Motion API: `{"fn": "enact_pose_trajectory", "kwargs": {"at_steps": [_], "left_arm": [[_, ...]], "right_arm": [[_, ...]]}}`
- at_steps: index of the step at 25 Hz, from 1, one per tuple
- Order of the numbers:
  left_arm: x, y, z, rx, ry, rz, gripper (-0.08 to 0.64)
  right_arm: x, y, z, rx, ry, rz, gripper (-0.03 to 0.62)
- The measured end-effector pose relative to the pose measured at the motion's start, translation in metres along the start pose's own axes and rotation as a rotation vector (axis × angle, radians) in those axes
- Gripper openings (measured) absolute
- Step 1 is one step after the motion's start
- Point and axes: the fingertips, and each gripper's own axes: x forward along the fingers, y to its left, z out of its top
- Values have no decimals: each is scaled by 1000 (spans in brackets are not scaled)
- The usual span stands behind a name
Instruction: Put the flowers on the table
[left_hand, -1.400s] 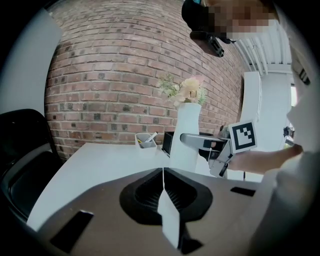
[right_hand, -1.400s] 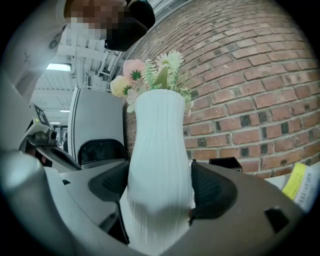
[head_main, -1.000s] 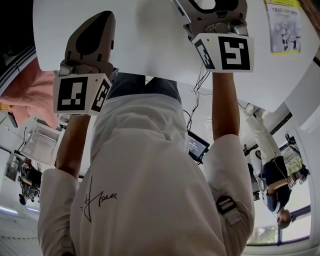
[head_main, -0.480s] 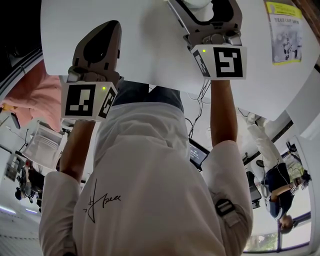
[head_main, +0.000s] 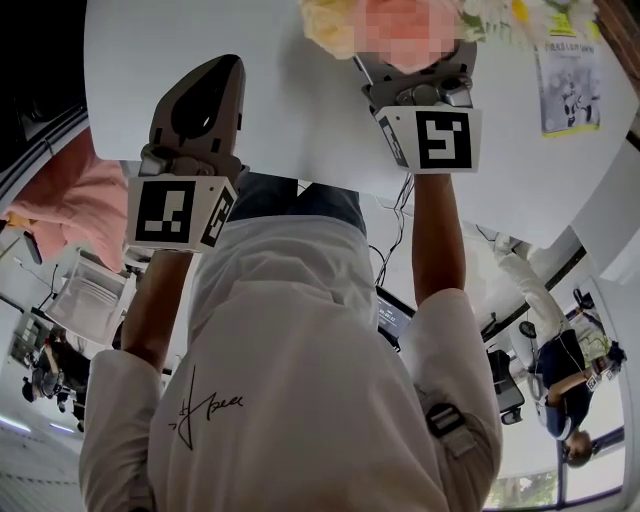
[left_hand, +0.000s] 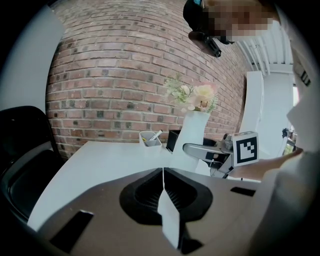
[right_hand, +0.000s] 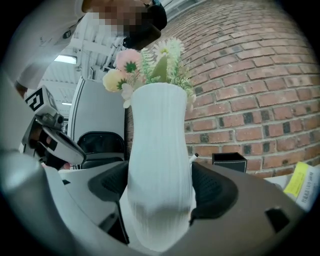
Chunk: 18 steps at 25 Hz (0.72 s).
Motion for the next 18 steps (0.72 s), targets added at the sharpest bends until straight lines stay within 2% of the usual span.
{"fn": "enact_pose_trajectory", "kwargs": {"at_steps": [9,18], "left_arm": [[-2,-5,0,6,-31,10,11],[13,-15,21,-31,-95,42,11]], "right_arm": [[-5,7,-1,-19,-5,-4,407],[-4,3,0,-12,-13,1,406]]}}
